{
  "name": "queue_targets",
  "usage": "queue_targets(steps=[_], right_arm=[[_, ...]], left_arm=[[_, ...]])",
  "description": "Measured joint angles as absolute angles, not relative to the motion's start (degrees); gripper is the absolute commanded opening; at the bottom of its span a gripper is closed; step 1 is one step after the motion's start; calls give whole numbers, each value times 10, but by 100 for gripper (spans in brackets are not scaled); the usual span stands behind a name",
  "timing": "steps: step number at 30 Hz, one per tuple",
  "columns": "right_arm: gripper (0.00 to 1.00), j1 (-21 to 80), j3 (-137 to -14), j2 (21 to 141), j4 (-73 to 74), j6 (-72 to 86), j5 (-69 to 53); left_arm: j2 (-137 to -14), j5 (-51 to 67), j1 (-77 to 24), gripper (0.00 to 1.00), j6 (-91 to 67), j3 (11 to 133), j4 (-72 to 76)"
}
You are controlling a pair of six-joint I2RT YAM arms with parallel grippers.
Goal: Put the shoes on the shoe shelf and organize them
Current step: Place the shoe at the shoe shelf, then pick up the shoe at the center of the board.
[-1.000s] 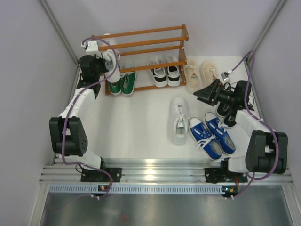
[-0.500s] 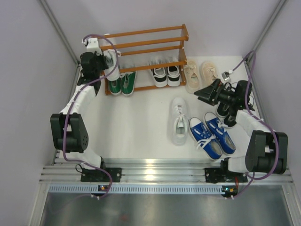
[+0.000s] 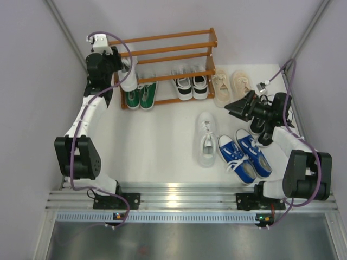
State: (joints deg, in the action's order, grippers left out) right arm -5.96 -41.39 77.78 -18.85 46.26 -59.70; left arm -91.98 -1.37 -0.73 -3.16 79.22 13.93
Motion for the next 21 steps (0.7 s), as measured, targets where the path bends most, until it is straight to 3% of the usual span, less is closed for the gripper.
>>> queue_targets(steps=[4,5,8,15,21], right_arm=[[100,-62,-414,778,-189,451,-606],[99,-62,-414,777,-189,441,-612],[99,-62,-419,771,-172,393,-631],[99,-36,-538,740,64,123,-592],[99,127,-568,686,211,-77,-425]], left_arm=[[-881,-13,-7,65,-44,784,114],[-865,-11,-7,73,-49,777,105],[-793,-1,-7,85,-79,739,86],[-597,57,-7,91,-177,626,18],[-404,113,-7,98,-232,457,-87]])
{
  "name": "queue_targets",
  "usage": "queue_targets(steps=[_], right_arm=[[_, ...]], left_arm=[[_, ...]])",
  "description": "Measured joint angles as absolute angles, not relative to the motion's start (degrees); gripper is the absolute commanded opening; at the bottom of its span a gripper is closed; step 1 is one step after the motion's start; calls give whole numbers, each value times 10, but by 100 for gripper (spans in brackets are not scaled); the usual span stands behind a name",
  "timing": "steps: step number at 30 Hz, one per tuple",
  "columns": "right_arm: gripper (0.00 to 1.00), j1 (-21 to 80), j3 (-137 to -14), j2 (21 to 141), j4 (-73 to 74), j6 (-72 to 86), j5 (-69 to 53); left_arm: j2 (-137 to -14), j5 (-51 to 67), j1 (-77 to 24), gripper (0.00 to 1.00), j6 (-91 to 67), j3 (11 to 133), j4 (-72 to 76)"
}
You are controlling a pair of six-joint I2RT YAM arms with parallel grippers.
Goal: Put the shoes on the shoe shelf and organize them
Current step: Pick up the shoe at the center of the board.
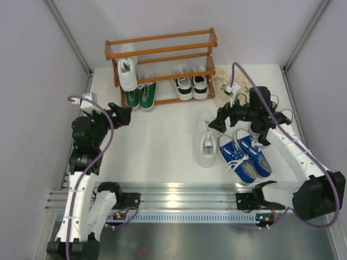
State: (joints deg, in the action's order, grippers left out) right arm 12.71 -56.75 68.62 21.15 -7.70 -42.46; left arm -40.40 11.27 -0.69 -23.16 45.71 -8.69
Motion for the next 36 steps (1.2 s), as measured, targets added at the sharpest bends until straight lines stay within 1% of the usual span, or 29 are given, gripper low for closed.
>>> queue_targets(steps=[4,8,13,16,17,18,20,21,23,24,26,27,28,31,36], right_arm=[[99,206,-545,675,268,-150,-338],[98,257,-516,679,302,-186,-253],[92,281,-509,711,306,-199,-183],[88,281,-501,728,298,-199,-165],[85,282,-498,734,294,-199,-162],[79,282,-495,739,292,-199,-159],[70,283,-495,751,291,-195,-157],[61,284,-495,755,289,-192,-160],[47,285,-495,761,289,-187,-169],[32,285,-495,763,289,-185,-175],[17,286,-495,769,290,-178,-185],[2,286,-496,771,291,-173,-187],[0,286,-496,772,291,-168,-185],[0,284,-499,774,292,-163,-179],[0,277,-499,772,291,-162,-180]], left_arm=[[-298,158,-7,98,-251,378,-171],[-223,216,-7,98,-287,323,-198],[-208,260,-7,96,-350,279,-215],[-215,280,-7,94,-382,267,-216],[-225,290,-7,93,-393,264,-215],[-233,296,-7,93,-400,262,-214],[-256,309,-7,92,-414,254,-215],[-263,312,-7,92,-420,251,-215],[-271,312,-11,92,-429,243,-215],[-273,310,-18,92,-435,240,-215],[-276,302,-39,91,-442,237,-213],[-277,296,-53,91,-449,237,-210],[-279,285,-74,91,-455,237,-204],[-307,222,-178,89,-481,235,-173],[-429,75,-391,85,-514,244,-97]])
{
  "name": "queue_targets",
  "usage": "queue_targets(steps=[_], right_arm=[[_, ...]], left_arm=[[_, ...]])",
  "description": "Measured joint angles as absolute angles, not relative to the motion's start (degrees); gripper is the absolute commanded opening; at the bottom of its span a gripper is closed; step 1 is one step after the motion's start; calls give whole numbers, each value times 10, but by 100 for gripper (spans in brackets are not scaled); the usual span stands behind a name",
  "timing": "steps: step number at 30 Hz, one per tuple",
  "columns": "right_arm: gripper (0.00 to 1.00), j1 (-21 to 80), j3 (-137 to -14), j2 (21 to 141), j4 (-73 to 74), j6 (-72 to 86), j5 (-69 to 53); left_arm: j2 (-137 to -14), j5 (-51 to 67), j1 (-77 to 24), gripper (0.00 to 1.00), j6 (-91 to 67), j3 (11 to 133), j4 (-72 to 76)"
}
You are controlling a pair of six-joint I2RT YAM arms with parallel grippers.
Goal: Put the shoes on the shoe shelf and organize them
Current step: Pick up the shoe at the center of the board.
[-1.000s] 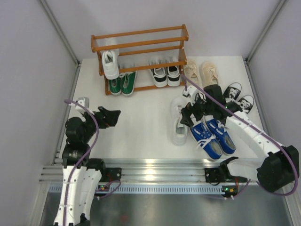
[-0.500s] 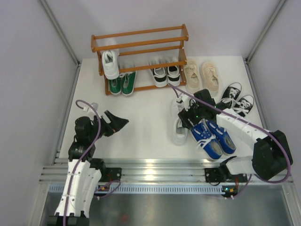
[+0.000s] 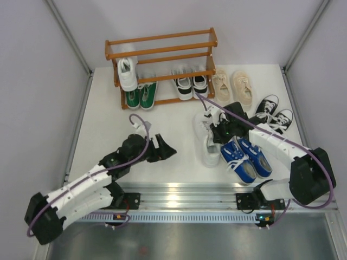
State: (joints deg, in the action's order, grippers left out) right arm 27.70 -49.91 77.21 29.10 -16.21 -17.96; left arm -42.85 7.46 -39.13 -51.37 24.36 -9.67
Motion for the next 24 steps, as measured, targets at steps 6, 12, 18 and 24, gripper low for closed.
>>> queue_targets(steps=[6,12,18,24], right_arm=[[0,263,-494,759,281,-157,-191],[0,261,-490,749,279,-149,-211],[0,257,-479,729,275,-142,-227],[0,249,-476,718,274,-133,-237]], left_arm=[[-649,-72,-543,85,-536,344,-12],[-819,-155,-613,79,-553,484,44],[-892,-196,-634,73,-567,520,55],[-901,-241,-638,62,-558,532,43]])
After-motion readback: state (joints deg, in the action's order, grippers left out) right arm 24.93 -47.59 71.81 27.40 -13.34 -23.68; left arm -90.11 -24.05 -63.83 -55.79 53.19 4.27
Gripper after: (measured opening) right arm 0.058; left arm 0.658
